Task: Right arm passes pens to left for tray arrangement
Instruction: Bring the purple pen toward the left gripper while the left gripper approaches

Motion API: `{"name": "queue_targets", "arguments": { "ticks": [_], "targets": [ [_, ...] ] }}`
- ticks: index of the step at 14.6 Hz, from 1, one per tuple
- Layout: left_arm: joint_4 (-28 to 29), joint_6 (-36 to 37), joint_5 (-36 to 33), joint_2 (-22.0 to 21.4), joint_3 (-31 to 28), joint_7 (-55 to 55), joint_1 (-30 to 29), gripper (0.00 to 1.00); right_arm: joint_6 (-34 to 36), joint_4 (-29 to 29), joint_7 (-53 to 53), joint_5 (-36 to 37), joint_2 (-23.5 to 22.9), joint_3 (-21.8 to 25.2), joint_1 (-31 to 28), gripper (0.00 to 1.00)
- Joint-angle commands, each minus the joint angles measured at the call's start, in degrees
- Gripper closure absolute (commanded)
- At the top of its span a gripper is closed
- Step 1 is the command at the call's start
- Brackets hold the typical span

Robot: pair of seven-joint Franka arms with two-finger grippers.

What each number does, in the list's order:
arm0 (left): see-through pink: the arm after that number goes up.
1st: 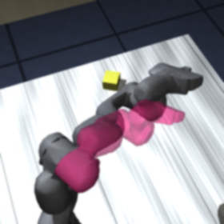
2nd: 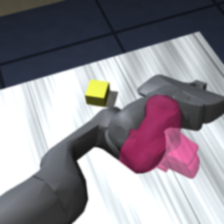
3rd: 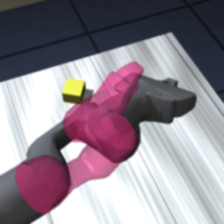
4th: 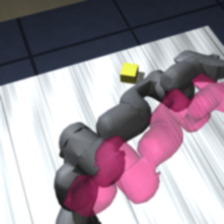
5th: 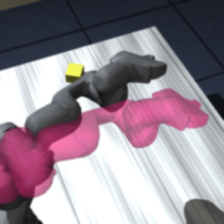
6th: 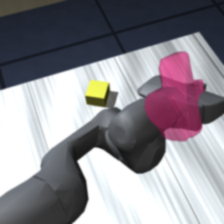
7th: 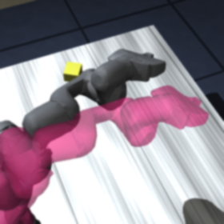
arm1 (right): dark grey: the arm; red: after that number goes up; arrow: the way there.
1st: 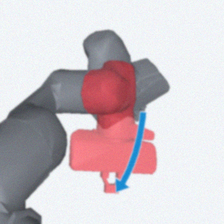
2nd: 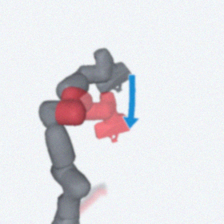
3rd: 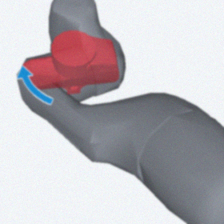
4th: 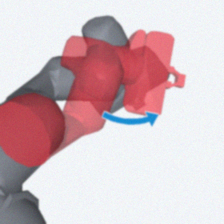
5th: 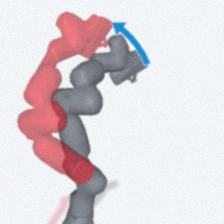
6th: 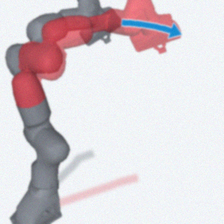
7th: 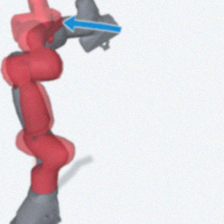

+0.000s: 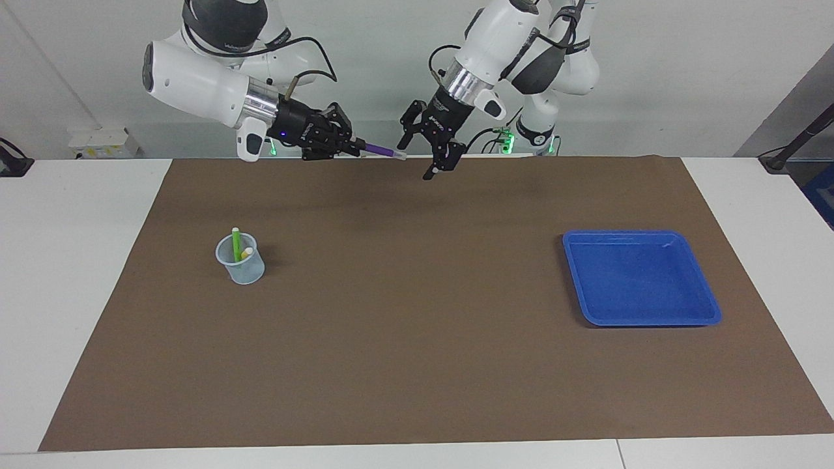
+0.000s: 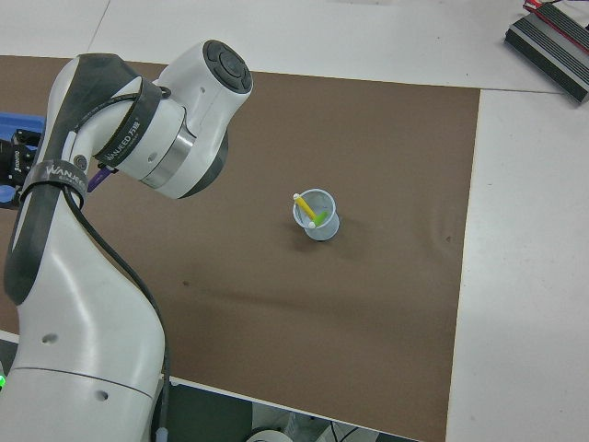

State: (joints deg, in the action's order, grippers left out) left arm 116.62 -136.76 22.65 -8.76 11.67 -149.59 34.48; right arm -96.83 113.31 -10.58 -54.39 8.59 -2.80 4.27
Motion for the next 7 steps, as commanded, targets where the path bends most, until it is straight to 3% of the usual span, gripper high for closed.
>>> {"name": "queue_targets", "arguments": {
  "ticks": [1,3,7],
  "targets": [
    [0.4,-1.5,-1.6,-0.7,0.8,-1.1,1.1,0.01,-1.2,1.8,0.8,-1.5,1.7,0.1,0.4,1.00],
    [-0.1,-2.6,-2.5,-0.6,1.2,-1.1,1.6,0.14,-1.1,1.8,0.9,-1.6,1.8,0.1,0.4,1.00],
    [0.4,-5.6,-5.2,0.0,2.0,-1.2,1.7,0.15,-1.1,1.8,1.0,-1.6,1.8,-0.1,0.4,1.00]
  ]
}}
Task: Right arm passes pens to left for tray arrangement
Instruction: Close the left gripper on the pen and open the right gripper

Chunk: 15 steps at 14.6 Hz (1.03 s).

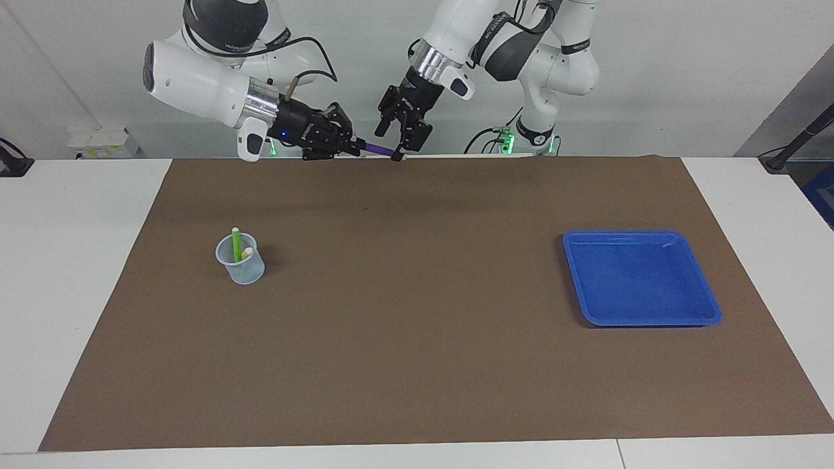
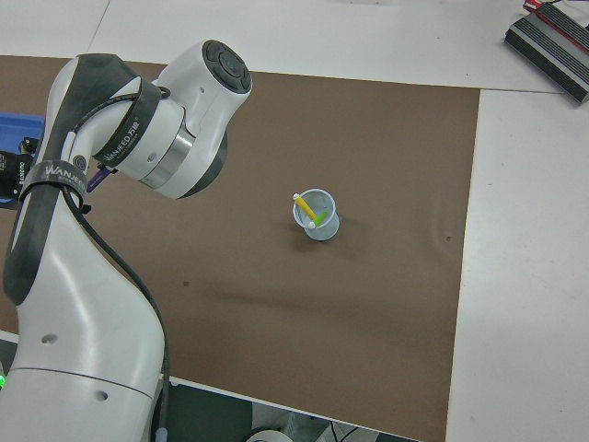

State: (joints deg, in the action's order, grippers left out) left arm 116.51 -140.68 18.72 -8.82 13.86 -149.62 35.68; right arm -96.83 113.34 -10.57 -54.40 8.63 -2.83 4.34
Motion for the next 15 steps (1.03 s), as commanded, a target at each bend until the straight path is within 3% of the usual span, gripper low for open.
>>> {"name": "queue_targets", "arguments": {
  "ticks": [1,2,3,7,11,15],
  "targets": [
    [0.5,-2.7,-1.2,0.2,-0.2,-1.3,0.6,0.15,-1.1,1.8,1.0,-1.6,1.7,-0.1,0.3,1.00],
    [0.5,-3.0,-1.3,0.5,-0.2,-1.3,0.6,0.16,-1.1,1.8,1.0,-1.6,1.7,-0.1,0.3,1.00],
    [0.5,-2.9,-1.6,0.5,-0.2,-1.3,0.6,0.23,-1.1,1.8,1.0,-1.7,1.7,-0.1,0.3,1.00],
    [0.6,-2.4,-1.7,0.5,-0.2,-1.6,0.5,0.58,-1.1,1.8,1.0,-2.0,1.7,-0.1,0.3,1.00],
    [0.6,-2.4,-1.6,0.6,-0.2,-2.4,0.6,0.65,-1.2,1.8,1.0,-2.5,1.7,-0.1,1.2,1.00],
    [0.3,-0.8,-1.7,0.5,-0.3,-3.0,0.5,0.92,-1.8,1.8,1.0,-2.7,1.7,-0.1,1.4,1.00]
  ]
}}
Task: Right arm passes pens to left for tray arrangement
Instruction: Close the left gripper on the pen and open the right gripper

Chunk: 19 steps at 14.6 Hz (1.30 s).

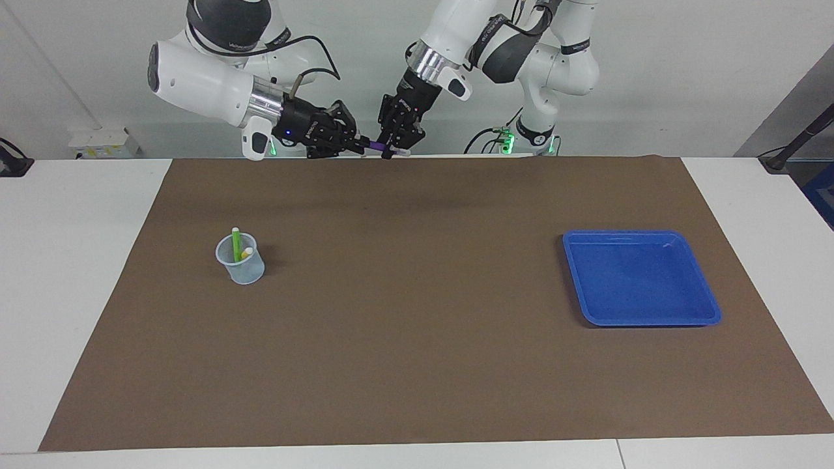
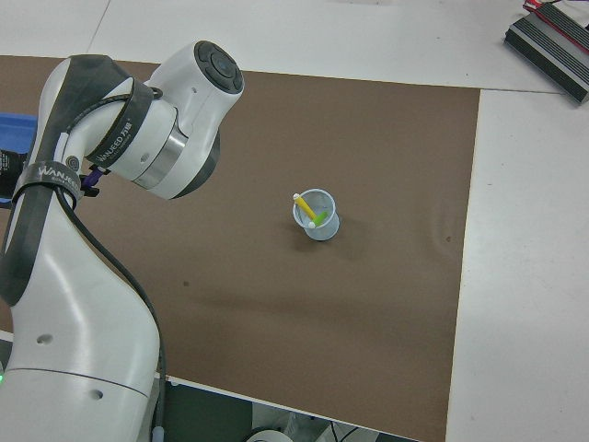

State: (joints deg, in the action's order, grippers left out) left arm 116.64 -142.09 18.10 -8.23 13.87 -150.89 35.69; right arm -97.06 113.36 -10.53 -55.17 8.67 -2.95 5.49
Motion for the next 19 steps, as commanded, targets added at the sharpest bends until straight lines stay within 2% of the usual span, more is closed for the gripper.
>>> {"name": "queue_targets", "arguments": {
  "ticks": [1,3,6,10,11,12,13,17,19],
  "targets": [
    [0.1,0.9,-1.2,-0.1,-0.3,-1.6,0.5,1.00,-1.6,1.8,0.9,-2.0,1.7,0.1,0.3,1.00],
    [-0.2,2.2,-3.8,-0.1,-0.2,-1.3,0.6,1.00,-1.5,1.8,0.9,-2.0,1.7,0.1,0.2,1.00],
    [-3.2,9.7,-4.9,0.4,-0.2,-1.1,0.6,1.00,-1.5,1.8,0.9,-2.0,1.7,0.1,0.2,1.00],
    [-3.4,10.4,-6.5,0.6,-0.2,-1.1,0.6,1.00,-1.6,1.8,2.4,-2.0,1.7,0.1,0.2,1.00],
    [-3.4,10.4,-6.9,0.6,-0.2,-1.1,0.6,1.00,-1.7,1.6,4.1,-1.9,1.6,0.1,0.2,0.74],
    [-3.4,10.3,-7.4,0.6,-0.2,-1.1,0.6,1.00,-1.9,1.6,4.4,-1.6,1.6,0.1,0.2,0.23],
    [-3.5,10.3,-7.6,0.6,-0.2,-1.1,0.6,1.00,-1.9,1.4,4.3,-1.1,1.6,0.1,0.3,0.00],
    [-3.1,10.6,-7.7,0.6,-0.3,0.0,-0.2,1.00,-2.0,1.2,4.0,-0.2,1.4,0.1,0.2,0.00],
    [-2.8,12.2,-7.6,0.5,-0.5,5.4,-2.8,1.00,-2.5,0.4,2.9,4.6,0.9,0.1,0.2,0.00]
  ]
}}
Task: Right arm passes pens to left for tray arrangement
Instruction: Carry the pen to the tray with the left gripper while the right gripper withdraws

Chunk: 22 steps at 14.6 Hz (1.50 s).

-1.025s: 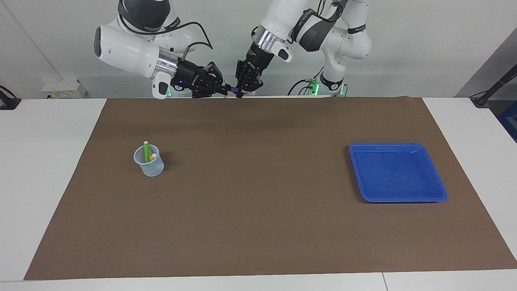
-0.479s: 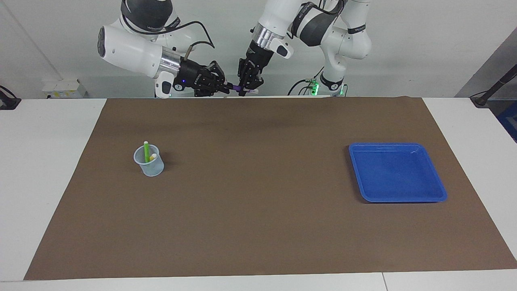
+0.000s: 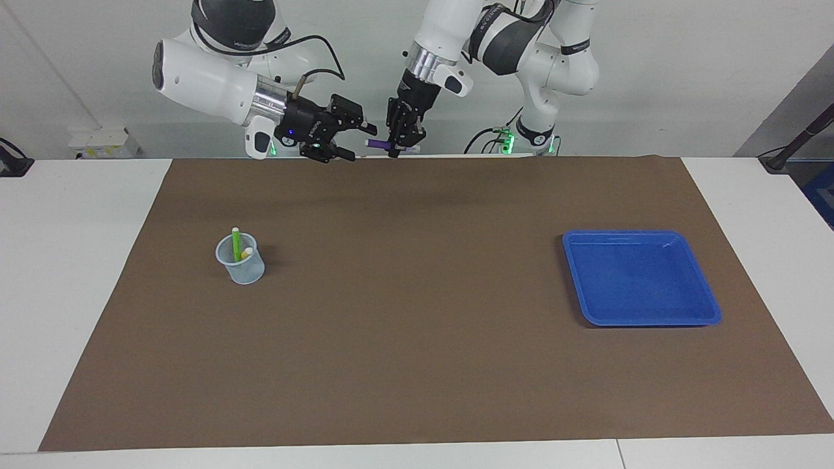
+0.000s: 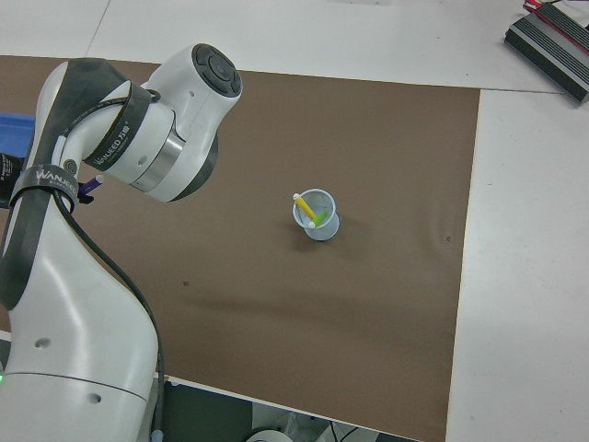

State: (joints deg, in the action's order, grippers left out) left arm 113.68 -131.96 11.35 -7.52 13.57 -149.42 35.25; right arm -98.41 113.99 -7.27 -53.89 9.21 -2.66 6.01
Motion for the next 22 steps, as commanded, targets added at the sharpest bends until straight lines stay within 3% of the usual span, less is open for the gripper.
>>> {"name": "queue_targets", "arguments": {
  "ticks": [1,4,6,11,14,22],
  "targets": [
    [0.1,3.0,-0.9,-0.2,-0.2,6.4,-3.9,1.00,-1.3,-0.3,-1.9,7.0,0.4,-0.2,-0.4,0.00],
    [0.7,6.1,-0.8,-0.7,-0.3,17.4,-9.6,1.00,-3.6,-0.2,-4.0,18.0,0.3,-0.2,-0.9,0.00],
    [0.8,10.2,-0.7,-0.8,-0.4,25.7,-14.5,1.00,-3.5,-0.2,-4.0,22.5,0.3,-0.2,-1.0,0.00],
    [3.4,12.8,0.0,-2.1,-0.7,46.2,-26.9,1.00,-4.5,-0.2,-4.0,31.4,0.2,-0.1,-1.3,0.00],
    [3.7,18.7,1.5,-2.9,-0.8,60.3,-34.3,1.00,-5.6,-0.2,-4.4,35.7,0.0,-0.1,-2.0,0.00],
    [4.1,21.6,2.0,-3.0,-0.9,92.7,-51.1,1.00,-6.9,0.3,-6.5,43.9,-0.1,-0.1,-5.1,0.00]
  ]
}}
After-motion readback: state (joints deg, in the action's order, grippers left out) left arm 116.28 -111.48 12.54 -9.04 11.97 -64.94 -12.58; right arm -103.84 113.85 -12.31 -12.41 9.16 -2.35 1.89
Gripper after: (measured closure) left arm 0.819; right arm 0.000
